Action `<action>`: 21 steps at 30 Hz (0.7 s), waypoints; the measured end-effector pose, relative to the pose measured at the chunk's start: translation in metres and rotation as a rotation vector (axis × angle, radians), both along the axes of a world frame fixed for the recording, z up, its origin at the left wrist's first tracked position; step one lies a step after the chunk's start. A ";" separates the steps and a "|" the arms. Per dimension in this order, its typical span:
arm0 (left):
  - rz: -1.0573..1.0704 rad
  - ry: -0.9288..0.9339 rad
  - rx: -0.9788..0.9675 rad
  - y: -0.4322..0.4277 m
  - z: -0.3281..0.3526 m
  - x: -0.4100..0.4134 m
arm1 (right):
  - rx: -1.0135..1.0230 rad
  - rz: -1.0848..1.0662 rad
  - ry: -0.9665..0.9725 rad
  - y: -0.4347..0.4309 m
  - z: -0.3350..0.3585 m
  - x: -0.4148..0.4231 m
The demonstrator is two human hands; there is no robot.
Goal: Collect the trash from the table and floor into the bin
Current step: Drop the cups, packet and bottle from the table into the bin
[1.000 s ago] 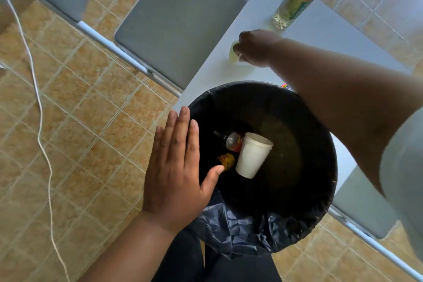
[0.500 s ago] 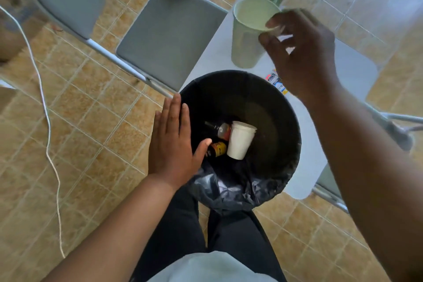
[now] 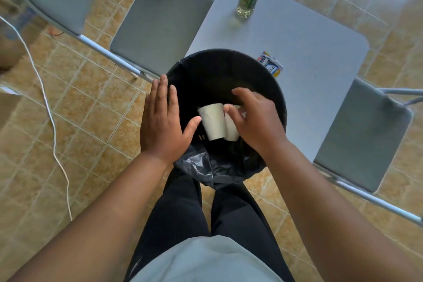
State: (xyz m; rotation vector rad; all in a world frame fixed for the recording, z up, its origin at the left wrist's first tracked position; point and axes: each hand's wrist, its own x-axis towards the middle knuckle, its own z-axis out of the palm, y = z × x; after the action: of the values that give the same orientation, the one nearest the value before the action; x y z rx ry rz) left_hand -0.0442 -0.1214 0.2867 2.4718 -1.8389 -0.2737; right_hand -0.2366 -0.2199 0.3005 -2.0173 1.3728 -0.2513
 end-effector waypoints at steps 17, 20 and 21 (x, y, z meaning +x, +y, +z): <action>-0.011 -0.021 -0.080 0.000 -0.005 0.001 | 0.054 -0.337 0.236 -0.148 -0.128 -0.061; -0.024 -0.020 -0.100 0.000 -0.007 0.001 | 0.124 -0.220 0.414 -0.162 -0.164 -0.054; -0.029 -0.019 -0.107 0.001 -0.008 0.002 | 0.125 -0.192 0.457 -0.168 -0.172 -0.051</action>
State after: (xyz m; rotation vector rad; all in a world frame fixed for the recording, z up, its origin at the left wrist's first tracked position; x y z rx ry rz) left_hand -0.0424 -0.1209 0.2787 2.3862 -1.8467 -0.1492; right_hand -0.2876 -0.3874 0.1285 -1.9095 1.8152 0.2237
